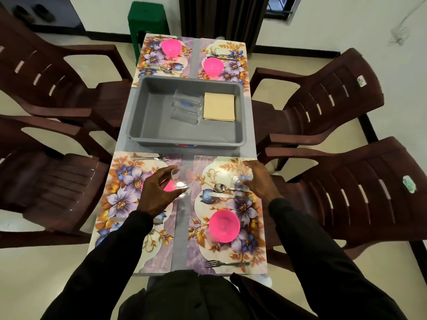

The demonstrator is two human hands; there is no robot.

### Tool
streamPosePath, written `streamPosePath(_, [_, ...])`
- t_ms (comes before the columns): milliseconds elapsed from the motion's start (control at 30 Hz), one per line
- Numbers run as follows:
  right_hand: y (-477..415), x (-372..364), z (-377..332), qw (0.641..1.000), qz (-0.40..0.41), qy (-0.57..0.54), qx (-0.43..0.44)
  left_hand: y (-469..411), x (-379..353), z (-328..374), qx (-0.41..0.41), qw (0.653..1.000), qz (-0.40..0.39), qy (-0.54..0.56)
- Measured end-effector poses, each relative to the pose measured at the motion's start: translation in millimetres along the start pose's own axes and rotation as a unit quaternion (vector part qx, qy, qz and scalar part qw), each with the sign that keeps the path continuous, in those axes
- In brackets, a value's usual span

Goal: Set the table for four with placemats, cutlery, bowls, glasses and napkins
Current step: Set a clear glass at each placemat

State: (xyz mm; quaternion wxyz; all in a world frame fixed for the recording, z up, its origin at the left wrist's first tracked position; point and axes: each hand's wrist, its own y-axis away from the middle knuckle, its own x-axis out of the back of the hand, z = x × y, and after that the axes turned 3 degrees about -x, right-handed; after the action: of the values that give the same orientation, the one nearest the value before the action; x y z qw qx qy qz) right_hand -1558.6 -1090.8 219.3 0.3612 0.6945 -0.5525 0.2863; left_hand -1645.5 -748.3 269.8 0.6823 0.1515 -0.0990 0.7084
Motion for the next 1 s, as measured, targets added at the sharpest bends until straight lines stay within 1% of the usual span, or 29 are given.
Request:
streamPosePath(300, [1.2, -2.7, 0.0, 1.0, -0.004, -0.017, 0.006, 4.2, 1.1, -2.2, -0.002, 1.0, 0.013, -0.002])
streamPosePath(633, [0.7, -4.2, -2.8, 1.0, -0.007, -0.009, -0.007, 6.4, 2.3, -5.5, -0.008, 1.0, 0.019, -0.013])
streamPosePath(1000, [5.7, -1.3, -5.7, 1.0, -0.001, 0.001, -0.002, 8.5, 5.3, -5.6, -0.008, 1.0, 0.019, -0.023])
